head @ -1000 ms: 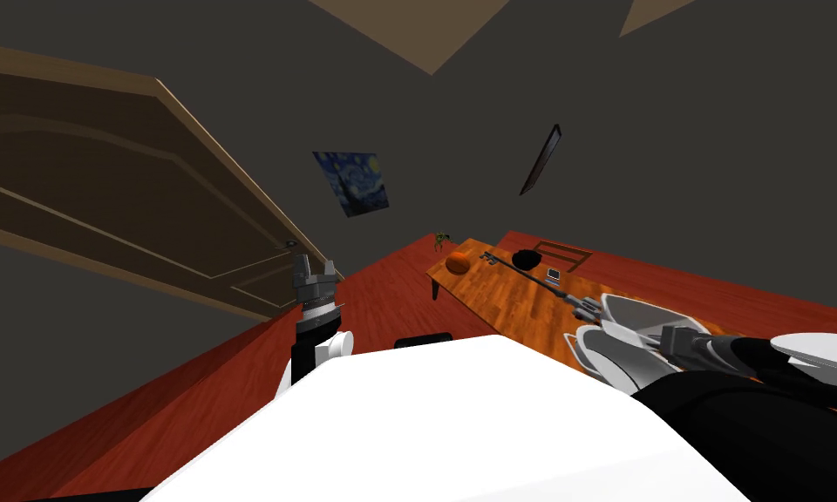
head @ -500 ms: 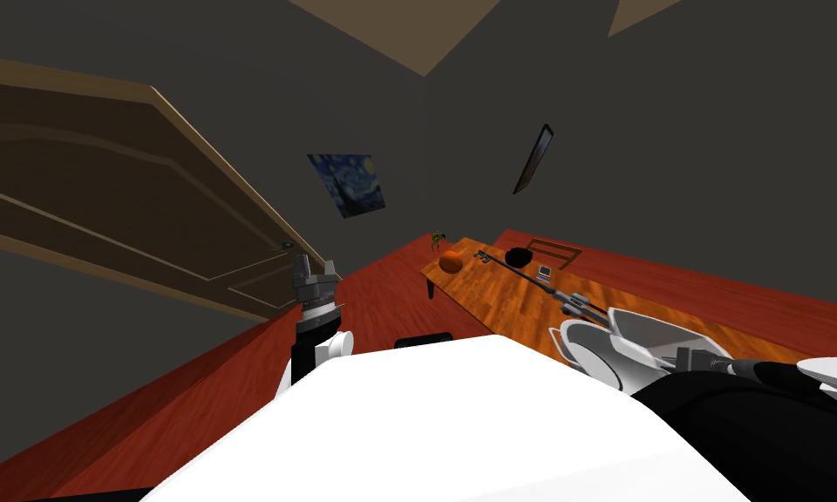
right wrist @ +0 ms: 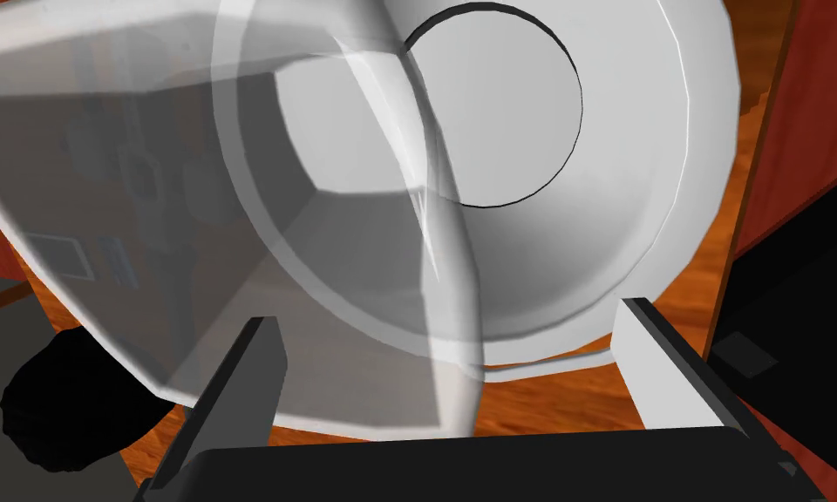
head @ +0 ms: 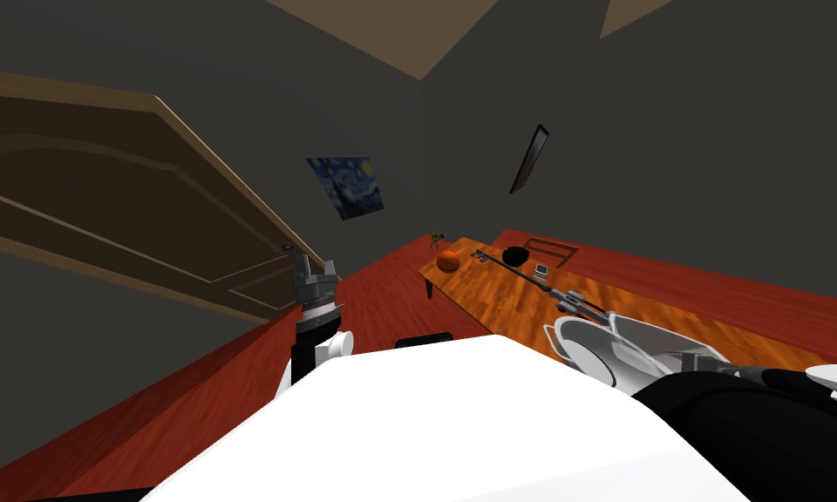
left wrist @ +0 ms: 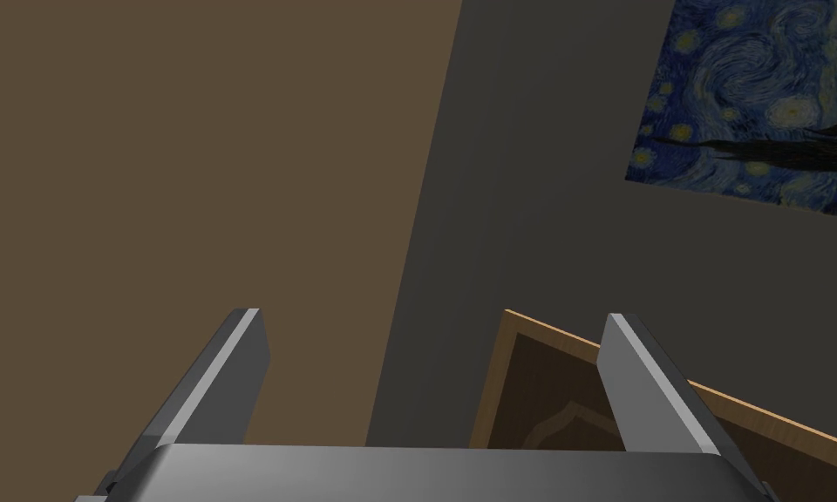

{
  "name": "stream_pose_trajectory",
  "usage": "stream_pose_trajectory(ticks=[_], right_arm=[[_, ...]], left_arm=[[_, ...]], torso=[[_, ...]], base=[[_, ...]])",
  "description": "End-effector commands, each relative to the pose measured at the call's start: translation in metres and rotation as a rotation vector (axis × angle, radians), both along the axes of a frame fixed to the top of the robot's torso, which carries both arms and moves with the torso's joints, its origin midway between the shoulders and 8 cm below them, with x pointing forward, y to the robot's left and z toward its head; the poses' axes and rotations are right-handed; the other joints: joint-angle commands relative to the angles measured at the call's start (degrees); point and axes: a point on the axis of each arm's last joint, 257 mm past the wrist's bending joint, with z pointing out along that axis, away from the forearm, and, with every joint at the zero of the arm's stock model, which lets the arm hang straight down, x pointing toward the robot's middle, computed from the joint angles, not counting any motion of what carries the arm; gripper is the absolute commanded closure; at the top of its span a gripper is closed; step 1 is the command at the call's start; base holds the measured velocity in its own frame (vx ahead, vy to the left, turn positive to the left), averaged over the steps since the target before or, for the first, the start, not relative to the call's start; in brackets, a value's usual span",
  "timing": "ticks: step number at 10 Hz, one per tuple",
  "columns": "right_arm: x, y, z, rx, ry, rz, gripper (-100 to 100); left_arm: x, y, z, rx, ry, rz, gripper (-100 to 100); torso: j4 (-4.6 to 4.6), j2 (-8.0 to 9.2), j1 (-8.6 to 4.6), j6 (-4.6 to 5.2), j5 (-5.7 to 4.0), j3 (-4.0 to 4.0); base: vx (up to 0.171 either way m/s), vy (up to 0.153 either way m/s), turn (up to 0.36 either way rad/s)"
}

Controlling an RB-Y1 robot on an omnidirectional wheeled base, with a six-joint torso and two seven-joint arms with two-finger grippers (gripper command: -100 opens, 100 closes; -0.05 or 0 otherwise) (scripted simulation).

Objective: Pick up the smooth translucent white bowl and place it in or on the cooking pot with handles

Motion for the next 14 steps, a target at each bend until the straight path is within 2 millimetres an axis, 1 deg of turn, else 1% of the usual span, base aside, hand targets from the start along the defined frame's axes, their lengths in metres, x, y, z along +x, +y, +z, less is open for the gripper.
stream_pose_trajectory(ticks=[1,3,4,5,7,8,9,14], right_arm=[[0.000,0.000,0.000,0.000,0.000,0.000,-100],[0.000,0.000,0.000,0.000,0.000,0.000,-100],[0.000,0.000,0.000,0.000,0.000,0.000,0],[0.007,0.006,0.004,0.029,0.005,0.010,-100],[0.014,0.013,0.008,0.059,0.012,0.020,-100],[0.011,0.010,0.006,0.045,0.009,0.017,-100],[0.011,0.010,0.006,0.050,0.010,0.017,0],[0.011,0.010,0.006,0.049,0.009,0.017,0]], left_arm=[[0.000,0.000,0.000,0.000,0.000,0.000,0],[0.000,0.000,0.000,0.000,0.000,0.000,0],[0.000,0.000,0.000,0.000,0.000,0.000,0],[0.000,0.000,0.000,0.000,0.000,0.000,0],[0.000,0.000,0.000,0.000,0.000,0.000,0],[0.000,0.000,0.000,0.000,0.000,0.000,0],[0.000,0.000,0.000,0.000,0.000,0.000,0],[0.000,0.000,0.000,0.000,0.000,0.000,0]], torso=[[0.00,0.00,0.00,0.00,0.00,0.00],[0.00,-0.02,0.02,0.00,0.01,-0.01],[-0.01,-0.02,0.03,0.00,0.01,-0.01],[-0.01,-0.02,0.03,0.00,0.01,-0.01],[-0.01,-0.04,-0.32,0.00,-0.06,-0.02],[-0.02,-0.07,-0.36,0.00,-0.08,-0.04],[-0.01,-0.05,-0.19,-0.01,-0.06,-0.03],[-0.01,-0.02,0.03,0.00,0.00,-0.01]], base=[[0.000,0.000,0.000],[0.000,0.000,0.000],[0.000,0.000,0.000],[0.000,-0.066,-0.081],[0.012,-0.102,-0.050],[0.006,-0.044,-0.001],[0.001,-0.008,0.003],[0.000,0.000,0.000]])
